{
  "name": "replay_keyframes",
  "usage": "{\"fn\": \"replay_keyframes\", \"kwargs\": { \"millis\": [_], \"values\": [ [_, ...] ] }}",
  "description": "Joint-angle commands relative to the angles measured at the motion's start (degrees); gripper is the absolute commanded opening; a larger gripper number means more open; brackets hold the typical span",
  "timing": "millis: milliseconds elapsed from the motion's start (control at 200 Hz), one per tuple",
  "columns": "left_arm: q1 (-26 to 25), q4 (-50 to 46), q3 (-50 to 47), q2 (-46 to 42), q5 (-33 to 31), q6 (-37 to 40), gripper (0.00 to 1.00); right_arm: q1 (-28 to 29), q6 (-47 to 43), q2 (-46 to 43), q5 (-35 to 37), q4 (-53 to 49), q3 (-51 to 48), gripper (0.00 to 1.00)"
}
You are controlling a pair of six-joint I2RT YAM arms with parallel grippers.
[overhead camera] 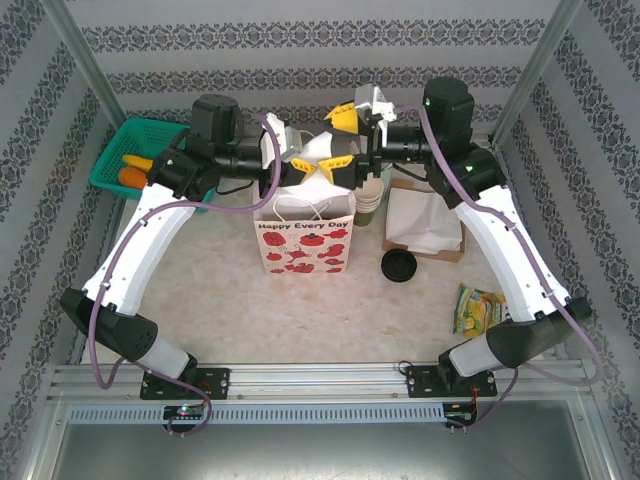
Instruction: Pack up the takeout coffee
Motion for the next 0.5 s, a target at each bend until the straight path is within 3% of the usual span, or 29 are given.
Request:
{"fn": "replay_keyframes", "kwargs": {
  "millis": [0, 120, 230, 305, 330, 445, 500],
  "values": [
    [0.43, -1.24, 0.68, -1.11, 1.43, 1.16, 0.00, -0.33, -3.03, 1.67, -0.58, -0.87, -0.97, 0.98],
    [0.44, -1.92, 1.12, -0.92, 2.01, 1.40, 0.00, 0.18, -4.76, 3.82, -4.63, -2.04, 1.71, 0.96],
    [0.42, -2.01, 1.13, -0.83, 1.75, 1.40, 0.00, 1.28, -9.49, 6.67, -9.55, -10.32, 7.39, 0.92],
    [0.43, -2.01, 1.17, -0.75, 1.58, 1.40, 0.00, 1.67, -9.12, 7.47, -10.15, -10.41, 8.33, 0.84],
    [0.44, -2.14, 1.22, -0.66, 1.55, 1.43, 0.00, 1.69, -8.84, 7.39, -10.26, -9.77, 8.16, 0.78],
    [0.43, -2.67, 1.23, -0.78, 0.84, 1.79, 0.00, 2.04, -8.76, 6.54, -8.08, -8.10, 7.70, 0.27],
    [0.44, -2.83, 0.98, -0.88, 0.15, 1.90, 0.00, 2.22, -9.04, 5.71, -5.76, -7.23, 7.20, 0.08]
  ]
}}
